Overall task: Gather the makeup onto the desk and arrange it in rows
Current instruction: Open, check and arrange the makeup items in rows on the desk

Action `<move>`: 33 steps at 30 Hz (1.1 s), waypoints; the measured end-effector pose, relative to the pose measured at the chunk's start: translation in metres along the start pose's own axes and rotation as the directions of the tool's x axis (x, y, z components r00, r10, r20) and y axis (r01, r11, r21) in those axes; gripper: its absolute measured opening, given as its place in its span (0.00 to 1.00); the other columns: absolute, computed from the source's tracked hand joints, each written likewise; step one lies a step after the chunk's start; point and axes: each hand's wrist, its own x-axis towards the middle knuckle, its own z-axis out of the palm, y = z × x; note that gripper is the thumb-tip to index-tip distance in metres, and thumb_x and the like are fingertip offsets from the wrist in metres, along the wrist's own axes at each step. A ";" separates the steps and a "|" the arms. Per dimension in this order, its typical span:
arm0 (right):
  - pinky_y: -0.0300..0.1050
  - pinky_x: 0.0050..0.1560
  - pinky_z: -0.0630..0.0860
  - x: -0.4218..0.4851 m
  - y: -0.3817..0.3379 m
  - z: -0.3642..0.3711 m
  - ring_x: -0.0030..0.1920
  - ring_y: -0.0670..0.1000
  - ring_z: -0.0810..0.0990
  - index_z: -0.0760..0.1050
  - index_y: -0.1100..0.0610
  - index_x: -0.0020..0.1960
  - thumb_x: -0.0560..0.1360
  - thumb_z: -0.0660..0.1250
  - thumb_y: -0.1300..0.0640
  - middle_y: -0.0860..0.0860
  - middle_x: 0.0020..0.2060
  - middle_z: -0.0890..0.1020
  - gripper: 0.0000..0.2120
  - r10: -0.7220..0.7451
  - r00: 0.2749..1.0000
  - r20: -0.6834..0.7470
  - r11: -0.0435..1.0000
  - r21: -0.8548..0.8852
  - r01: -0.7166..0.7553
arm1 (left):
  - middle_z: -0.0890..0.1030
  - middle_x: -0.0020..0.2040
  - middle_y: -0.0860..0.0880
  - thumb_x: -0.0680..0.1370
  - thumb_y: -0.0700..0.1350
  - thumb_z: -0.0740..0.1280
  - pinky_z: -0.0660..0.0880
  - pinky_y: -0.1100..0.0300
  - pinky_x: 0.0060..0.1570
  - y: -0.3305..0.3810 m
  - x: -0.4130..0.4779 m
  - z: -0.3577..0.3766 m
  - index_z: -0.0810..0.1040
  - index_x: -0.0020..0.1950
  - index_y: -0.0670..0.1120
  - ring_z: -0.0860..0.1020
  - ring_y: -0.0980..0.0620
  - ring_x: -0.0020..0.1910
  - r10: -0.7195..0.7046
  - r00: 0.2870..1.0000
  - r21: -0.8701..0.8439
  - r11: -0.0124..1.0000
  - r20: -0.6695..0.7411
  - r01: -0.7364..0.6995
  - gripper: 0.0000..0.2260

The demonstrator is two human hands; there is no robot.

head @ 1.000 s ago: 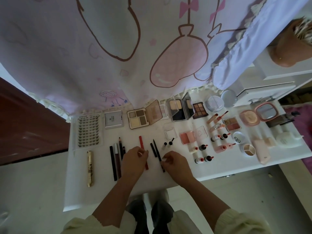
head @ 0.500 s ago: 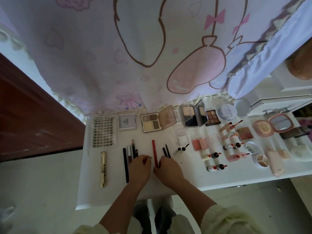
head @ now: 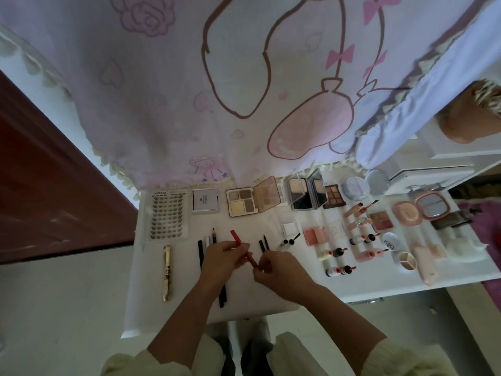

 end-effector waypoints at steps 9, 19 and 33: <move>0.35 0.40 0.79 -0.018 -0.021 -0.044 0.34 0.41 0.81 0.78 0.53 0.47 0.78 0.67 0.56 0.45 0.35 0.81 0.02 -0.102 0.973 -0.209 0.936 0.311 0.165 | 0.84 0.45 0.42 0.72 0.39 0.74 0.80 0.60 0.45 0.029 -0.017 -0.013 0.76 0.58 0.45 0.83 0.48 0.44 0.052 0.993 -0.399 0.912 -0.110 -0.092 0.16; 0.35 0.29 0.74 -0.008 -0.045 -0.064 0.25 0.45 0.76 0.76 0.63 0.41 0.77 0.69 0.57 0.55 0.30 0.81 0.10 0.060 0.935 -0.349 0.719 0.665 0.202 | 0.77 0.43 0.62 0.78 0.66 0.52 0.69 0.64 0.48 0.029 -0.019 -0.016 0.81 0.51 0.55 0.74 0.63 0.44 0.670 0.727 0.639 0.497 0.147 -0.587 0.23; 0.38 0.28 0.66 0.009 -0.052 -0.070 0.24 0.44 0.67 0.74 0.55 0.29 0.76 0.70 0.56 0.53 0.26 0.75 0.17 0.031 0.968 -0.250 0.687 0.708 0.161 | 0.69 0.29 0.56 0.82 0.56 0.51 0.61 0.66 0.29 0.043 -0.032 -0.008 0.74 0.56 0.53 0.69 0.60 0.28 0.629 0.748 0.702 0.434 0.212 -0.565 0.15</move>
